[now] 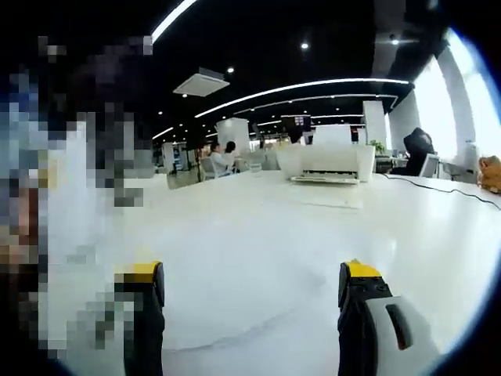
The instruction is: Organize the stack of printing papers by aligning and flattening the scattered papers on the table
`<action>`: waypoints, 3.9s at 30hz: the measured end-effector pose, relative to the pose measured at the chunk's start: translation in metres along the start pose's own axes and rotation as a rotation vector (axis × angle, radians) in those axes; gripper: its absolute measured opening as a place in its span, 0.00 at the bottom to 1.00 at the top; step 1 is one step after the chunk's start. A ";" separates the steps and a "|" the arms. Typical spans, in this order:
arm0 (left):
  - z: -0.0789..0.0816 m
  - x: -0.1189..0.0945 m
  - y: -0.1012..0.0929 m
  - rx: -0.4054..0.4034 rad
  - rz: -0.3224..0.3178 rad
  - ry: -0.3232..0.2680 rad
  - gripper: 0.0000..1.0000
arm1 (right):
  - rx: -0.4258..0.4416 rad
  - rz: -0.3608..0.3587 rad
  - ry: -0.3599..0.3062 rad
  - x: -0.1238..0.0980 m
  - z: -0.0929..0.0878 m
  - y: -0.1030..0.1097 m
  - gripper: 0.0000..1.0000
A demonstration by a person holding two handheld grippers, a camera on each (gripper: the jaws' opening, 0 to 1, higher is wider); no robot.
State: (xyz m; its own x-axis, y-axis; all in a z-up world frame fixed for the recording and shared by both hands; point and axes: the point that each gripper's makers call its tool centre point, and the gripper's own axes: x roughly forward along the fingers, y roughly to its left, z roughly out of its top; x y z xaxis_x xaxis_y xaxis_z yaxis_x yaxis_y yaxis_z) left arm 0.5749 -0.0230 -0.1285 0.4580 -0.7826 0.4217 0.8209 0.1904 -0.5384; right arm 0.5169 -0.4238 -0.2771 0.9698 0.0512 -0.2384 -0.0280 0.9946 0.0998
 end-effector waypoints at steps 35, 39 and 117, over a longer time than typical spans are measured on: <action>0.000 -0.003 0.006 -0.002 0.000 0.007 0.06 | -0.054 -0.142 0.128 0.013 -0.029 -0.013 0.61; 0.000 -0.005 0.008 -0.005 0.006 0.005 0.06 | -0.058 -0.129 0.124 0.013 -0.029 -0.011 0.59; -0.009 -0.007 0.016 -0.036 0.027 0.014 0.06 | 0.288 -0.061 -0.031 -0.013 -0.009 -0.025 0.00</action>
State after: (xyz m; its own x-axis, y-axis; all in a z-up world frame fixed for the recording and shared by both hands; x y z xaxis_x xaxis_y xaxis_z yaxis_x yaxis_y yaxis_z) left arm 0.5819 -0.0199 -0.1461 0.4746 -0.7855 0.3971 0.7955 0.1897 -0.5755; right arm 0.5031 -0.4481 -0.2850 0.9747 -0.0151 -0.2229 0.0961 0.9291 0.3571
